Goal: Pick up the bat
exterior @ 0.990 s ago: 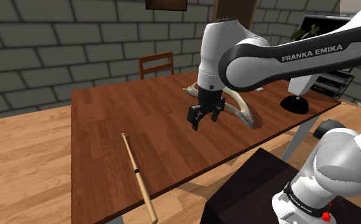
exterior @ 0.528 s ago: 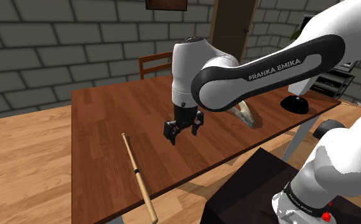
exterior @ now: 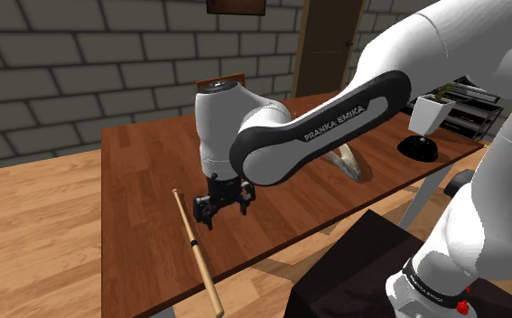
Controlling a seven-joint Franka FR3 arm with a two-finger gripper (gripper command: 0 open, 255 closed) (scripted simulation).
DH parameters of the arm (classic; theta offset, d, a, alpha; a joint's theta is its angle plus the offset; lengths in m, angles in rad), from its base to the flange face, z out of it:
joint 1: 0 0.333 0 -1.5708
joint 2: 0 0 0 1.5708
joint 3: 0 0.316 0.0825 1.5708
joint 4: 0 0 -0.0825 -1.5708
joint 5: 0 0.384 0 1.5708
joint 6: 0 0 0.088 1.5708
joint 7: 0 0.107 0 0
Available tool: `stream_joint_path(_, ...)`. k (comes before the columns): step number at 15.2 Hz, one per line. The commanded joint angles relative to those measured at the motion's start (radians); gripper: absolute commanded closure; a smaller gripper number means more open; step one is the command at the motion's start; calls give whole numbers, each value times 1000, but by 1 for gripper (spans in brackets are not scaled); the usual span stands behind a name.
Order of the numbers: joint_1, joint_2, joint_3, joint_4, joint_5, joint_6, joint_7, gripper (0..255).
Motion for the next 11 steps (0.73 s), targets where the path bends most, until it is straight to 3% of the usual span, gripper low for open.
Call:
stream_joint_path(1, 26, 91, 7, 64, -58, 7, 71, 0)
stream_joint_path(6, 126, 305, -14, 253, -177, -11, 208, 0)
stream_joint_path(11, 138, 338, -28, 240, -199, 31, 223, 0)
